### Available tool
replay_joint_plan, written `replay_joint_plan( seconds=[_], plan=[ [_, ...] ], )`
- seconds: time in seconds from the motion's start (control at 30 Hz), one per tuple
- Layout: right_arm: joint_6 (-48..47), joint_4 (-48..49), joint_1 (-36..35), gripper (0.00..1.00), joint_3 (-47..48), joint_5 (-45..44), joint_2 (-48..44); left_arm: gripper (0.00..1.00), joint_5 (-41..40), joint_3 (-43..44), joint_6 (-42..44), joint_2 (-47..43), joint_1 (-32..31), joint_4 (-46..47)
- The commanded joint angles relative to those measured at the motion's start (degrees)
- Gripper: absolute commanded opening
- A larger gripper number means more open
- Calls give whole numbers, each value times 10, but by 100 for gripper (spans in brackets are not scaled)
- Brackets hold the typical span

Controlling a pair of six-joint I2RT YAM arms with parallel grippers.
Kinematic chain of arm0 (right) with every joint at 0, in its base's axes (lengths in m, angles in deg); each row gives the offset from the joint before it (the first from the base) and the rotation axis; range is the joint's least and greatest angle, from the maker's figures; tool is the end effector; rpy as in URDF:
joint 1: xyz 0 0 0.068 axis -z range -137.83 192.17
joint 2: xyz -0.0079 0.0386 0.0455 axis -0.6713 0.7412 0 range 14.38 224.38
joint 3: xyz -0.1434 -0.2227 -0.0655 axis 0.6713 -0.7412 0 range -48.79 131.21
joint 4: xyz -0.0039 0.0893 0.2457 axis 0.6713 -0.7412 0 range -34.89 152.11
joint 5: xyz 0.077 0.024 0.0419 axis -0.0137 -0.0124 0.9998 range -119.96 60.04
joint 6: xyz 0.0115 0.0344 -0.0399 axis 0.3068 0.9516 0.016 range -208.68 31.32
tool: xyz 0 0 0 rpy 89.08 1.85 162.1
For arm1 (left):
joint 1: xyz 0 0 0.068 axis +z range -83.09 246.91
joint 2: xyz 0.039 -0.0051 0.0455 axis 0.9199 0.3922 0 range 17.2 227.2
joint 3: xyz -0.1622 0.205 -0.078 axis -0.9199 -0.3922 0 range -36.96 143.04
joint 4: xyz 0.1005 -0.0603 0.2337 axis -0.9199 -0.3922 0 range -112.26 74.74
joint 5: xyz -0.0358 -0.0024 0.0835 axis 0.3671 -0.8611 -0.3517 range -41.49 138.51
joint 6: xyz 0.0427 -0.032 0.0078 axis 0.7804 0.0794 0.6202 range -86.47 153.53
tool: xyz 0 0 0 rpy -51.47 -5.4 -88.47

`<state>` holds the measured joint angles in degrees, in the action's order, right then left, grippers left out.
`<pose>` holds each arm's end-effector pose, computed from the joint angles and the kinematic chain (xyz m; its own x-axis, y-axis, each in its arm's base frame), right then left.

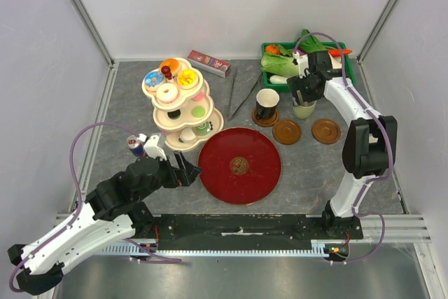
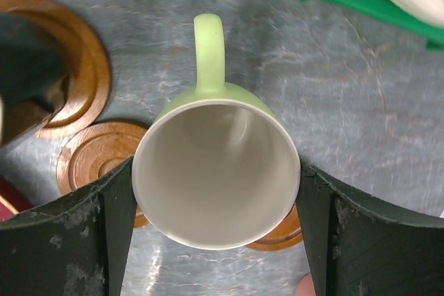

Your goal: Serve the afternoon tea

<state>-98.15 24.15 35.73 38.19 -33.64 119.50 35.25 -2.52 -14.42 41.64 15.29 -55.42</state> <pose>0.3993 0.0428 0.2582 -0.8010 -0.2556 -0.5414 -0.2110 0.9668 -0.1443 0.0713 -0.0768 0.2697 -0.6841 -0.3003 -0.6647 0.1969 0.8015 -0.5647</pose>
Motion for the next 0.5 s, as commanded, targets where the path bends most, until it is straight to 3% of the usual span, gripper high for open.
replay_joint_plan(
  seconds=[0.0, 0.13, 0.47],
  plan=[
    [-184, 18, 10, 39, 19, 136, -56, 99, -13, 7, -4, 10, -2, 15],
    [-293, -26, 18, 39, 21, 179, -76, 99, -14, 5, -7, 8, -3, 12],
    [-646, -226, 84, 31, 52, 385, -132, 99, -21, 12, -7, 31, -3, 6]
  ],
)
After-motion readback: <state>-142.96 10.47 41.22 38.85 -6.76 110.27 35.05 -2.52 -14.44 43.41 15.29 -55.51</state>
